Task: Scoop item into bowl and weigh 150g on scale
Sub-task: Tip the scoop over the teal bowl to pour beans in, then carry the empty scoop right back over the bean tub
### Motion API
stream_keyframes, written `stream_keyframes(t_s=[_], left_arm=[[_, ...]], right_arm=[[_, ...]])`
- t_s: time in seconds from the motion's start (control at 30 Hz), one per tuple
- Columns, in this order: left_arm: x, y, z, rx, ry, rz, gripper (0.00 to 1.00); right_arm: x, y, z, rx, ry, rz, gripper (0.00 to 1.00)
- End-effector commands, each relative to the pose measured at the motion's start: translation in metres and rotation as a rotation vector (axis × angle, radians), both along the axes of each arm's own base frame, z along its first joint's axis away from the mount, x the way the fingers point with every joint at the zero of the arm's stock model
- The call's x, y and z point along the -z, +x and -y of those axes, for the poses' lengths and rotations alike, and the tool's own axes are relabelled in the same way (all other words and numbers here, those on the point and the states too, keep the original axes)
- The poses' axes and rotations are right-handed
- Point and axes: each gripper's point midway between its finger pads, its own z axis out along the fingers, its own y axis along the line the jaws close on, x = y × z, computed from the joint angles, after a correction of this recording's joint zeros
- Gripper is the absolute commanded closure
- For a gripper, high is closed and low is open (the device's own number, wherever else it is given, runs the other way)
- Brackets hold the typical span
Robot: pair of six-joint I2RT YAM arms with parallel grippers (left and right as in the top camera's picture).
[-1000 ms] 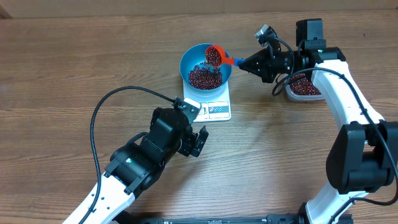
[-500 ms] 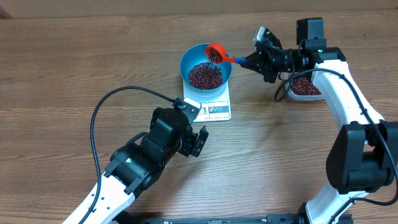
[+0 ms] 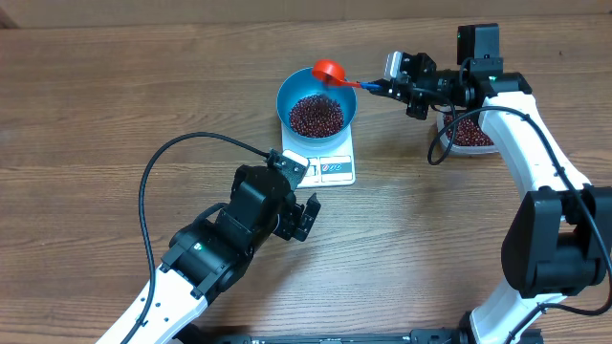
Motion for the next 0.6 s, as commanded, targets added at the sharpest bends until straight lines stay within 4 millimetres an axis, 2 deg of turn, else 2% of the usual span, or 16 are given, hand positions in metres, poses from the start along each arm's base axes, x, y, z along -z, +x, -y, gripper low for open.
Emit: stream_keyframes(t_s=[0.0, 0.37, 0.57], left_arm=[[0.003, 0.000, 0.001, 0.015, 0.008, -0.006, 0.00], [0.003, 0.000, 0.001, 0.015, 0.009, -0.006, 0.01], [0.003, 0.000, 0.001, 0.015, 0.008, -0.006, 0.01]], right_arm=[[0.003, 0.000, -0.003, -0.023, -0.004, 0.020, 0.96], [0.000, -0.002, -0.003, -0.021, -0.002, 0.017, 0.96], [-0.028, -0.005, 0.003, 0.065, 0.049, -0.042, 0.96]])
